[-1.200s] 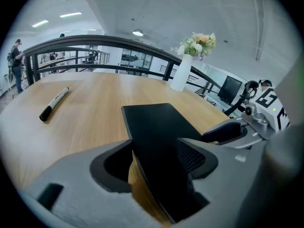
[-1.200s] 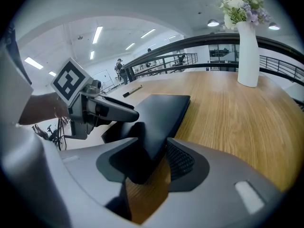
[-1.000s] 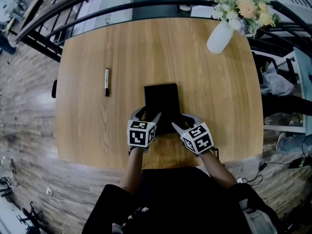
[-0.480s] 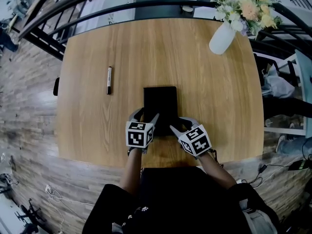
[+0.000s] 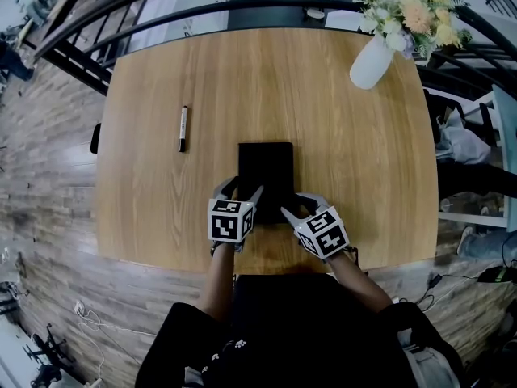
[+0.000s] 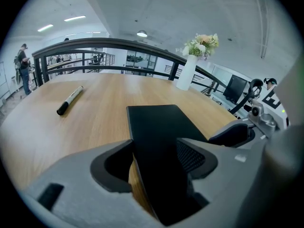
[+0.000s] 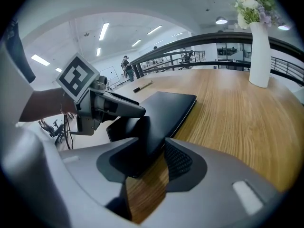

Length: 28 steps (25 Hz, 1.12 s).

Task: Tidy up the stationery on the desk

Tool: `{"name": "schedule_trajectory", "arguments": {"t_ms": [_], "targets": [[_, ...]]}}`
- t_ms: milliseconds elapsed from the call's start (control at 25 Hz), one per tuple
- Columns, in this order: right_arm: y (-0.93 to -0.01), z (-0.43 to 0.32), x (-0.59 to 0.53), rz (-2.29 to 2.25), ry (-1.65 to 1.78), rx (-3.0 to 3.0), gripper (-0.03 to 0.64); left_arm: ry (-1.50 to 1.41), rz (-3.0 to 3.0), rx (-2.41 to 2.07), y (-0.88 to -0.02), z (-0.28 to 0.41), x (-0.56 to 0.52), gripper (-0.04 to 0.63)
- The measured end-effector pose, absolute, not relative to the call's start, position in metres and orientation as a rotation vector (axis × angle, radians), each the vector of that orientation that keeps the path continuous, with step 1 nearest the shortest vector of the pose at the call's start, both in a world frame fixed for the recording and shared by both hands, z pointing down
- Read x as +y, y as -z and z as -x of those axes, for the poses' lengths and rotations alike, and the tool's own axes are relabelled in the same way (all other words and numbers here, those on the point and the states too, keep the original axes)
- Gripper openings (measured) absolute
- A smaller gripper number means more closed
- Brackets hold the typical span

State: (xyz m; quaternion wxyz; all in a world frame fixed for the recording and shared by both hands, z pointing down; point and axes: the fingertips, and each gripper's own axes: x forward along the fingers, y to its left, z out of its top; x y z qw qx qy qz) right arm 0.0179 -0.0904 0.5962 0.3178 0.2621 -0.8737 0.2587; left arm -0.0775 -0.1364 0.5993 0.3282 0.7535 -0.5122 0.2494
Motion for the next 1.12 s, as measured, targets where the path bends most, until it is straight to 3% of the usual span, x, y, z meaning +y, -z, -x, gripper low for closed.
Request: {"name": "schedule_trajectory", "arguments": {"t_ms": [720,960,1120], "targets": [[-0.593,-0.018,-0.089,-0.672,-0.671,-2.334,0.184,-0.501,-1.958,-1.379,-0.596,0.087,-0.133,0.253],[-0.557,-0.028,-0.108,-0.771,-0.593,-2.466,0.162,-0.296,-2.009,-1.52,-0.552,0.097,-0.139,0.159],[-0.526,-0.036,-0.119,-0.863,-0.57,-2.574,0.065,-0.223,-2.063,-1.568,-0.523,0.095,-0.132,0.058]]}}
